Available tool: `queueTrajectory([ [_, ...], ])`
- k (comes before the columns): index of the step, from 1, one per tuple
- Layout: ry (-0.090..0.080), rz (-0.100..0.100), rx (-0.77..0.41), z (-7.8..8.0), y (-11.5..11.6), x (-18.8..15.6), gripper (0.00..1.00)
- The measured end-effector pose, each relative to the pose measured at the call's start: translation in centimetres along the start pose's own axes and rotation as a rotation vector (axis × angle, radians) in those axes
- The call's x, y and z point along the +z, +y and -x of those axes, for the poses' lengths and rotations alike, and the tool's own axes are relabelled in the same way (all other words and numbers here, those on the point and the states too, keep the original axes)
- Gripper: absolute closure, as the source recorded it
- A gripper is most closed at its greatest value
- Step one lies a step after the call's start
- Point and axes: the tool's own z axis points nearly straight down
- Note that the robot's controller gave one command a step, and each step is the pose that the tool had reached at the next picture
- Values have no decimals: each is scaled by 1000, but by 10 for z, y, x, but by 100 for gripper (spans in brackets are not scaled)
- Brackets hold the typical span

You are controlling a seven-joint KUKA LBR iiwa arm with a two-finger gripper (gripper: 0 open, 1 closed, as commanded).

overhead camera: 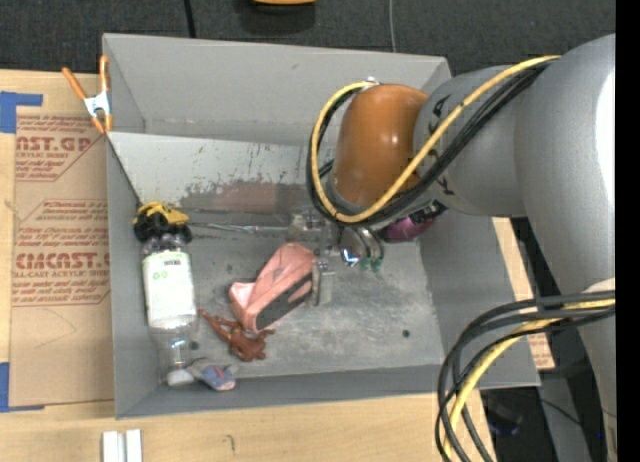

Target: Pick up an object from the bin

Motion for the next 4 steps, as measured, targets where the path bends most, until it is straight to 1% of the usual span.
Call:
queueTrajectory([
  [1, -6, 0, -74, -29, -14, -2, 0],
  [2, -8, -3, -338, -36, -18, 7, 0],
  [3, -4, 1, -161, -28, 4, 27, 0],
  [4, -17, -3, -489, -42, 26, 33, 100],
])
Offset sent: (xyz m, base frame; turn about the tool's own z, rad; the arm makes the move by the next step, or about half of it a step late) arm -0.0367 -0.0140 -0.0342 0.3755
